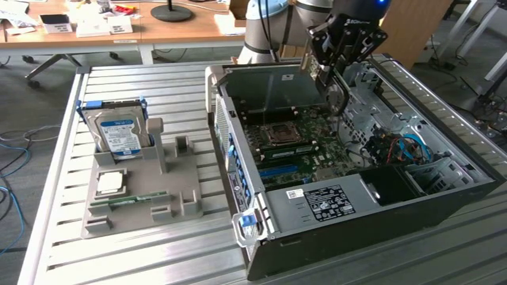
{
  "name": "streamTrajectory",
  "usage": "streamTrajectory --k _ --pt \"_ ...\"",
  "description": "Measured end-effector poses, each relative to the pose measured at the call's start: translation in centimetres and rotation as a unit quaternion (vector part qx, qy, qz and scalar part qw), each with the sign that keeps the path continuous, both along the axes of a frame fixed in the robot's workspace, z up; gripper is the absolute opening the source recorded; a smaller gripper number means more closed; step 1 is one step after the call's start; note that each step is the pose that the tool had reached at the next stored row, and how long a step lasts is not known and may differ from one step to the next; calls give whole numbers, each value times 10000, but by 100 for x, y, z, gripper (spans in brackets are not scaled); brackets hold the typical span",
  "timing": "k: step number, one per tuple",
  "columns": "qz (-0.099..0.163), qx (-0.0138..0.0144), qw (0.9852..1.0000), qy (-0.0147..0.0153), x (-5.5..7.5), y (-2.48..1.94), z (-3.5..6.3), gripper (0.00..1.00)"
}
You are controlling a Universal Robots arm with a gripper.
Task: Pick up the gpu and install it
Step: 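Pick up the gpu and move the gpu toward the slot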
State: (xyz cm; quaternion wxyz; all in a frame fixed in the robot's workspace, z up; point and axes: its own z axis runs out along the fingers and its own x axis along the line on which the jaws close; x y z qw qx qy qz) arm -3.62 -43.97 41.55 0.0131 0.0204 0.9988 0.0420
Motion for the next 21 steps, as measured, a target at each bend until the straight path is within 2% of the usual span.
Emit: streamTrajectory --k 13,21 --pt "0 0 10000 0 191 1 0 27" --pt "1 0 10000 0 198 3 0 27"
